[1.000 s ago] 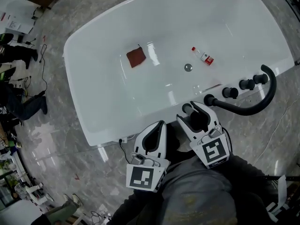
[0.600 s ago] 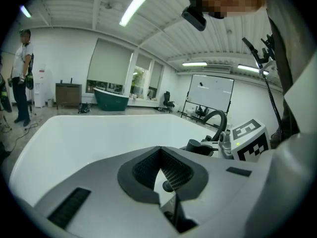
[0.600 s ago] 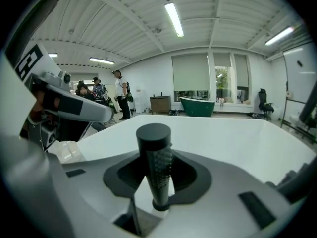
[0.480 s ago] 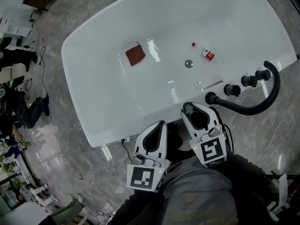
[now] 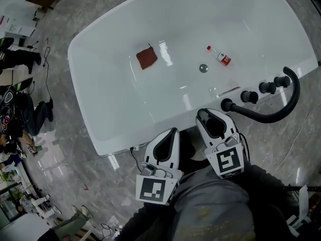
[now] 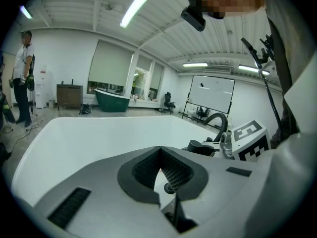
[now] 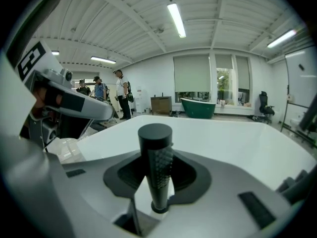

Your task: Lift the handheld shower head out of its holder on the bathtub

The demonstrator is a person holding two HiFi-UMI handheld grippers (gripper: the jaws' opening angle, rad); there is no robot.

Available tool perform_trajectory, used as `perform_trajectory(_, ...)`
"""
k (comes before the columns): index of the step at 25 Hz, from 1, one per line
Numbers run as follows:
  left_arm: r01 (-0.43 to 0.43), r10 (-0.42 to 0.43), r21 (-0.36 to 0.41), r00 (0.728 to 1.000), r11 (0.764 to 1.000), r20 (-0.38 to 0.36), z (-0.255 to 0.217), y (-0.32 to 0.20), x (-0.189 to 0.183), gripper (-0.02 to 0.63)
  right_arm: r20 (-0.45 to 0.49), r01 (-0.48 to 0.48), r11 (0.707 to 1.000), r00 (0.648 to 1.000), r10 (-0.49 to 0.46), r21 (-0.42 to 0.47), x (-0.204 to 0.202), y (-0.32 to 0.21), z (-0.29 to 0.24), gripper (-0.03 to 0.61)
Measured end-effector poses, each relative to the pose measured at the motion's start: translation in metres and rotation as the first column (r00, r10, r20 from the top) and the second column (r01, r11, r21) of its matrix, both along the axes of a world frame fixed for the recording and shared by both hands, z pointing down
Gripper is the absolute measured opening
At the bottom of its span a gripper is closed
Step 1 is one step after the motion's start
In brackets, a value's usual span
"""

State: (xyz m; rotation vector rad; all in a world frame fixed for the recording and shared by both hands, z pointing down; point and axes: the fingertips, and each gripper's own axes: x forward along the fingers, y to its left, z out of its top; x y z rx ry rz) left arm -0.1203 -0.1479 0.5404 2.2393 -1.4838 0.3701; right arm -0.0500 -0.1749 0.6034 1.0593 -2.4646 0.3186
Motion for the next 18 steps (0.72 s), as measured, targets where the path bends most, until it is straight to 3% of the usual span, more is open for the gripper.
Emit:
perform_trajectory(8,0.016,-0.016,0.008,1.000,1.000,-0.006,-0.018,0.005,-0.004,0.002,0.005,0.006,1.000,1.000,-0.007,0.027,-0.002,-0.001,-0.026,0.129)
perform_trajectory(18,0.021,-0.021,0.020,1.000,1.000,0.003,-0.081,0.007,-0.007,0.002,0.030,0.010,0.999,0.999,-0.011,0.032,-0.005,0.000,-0.087,0.129)
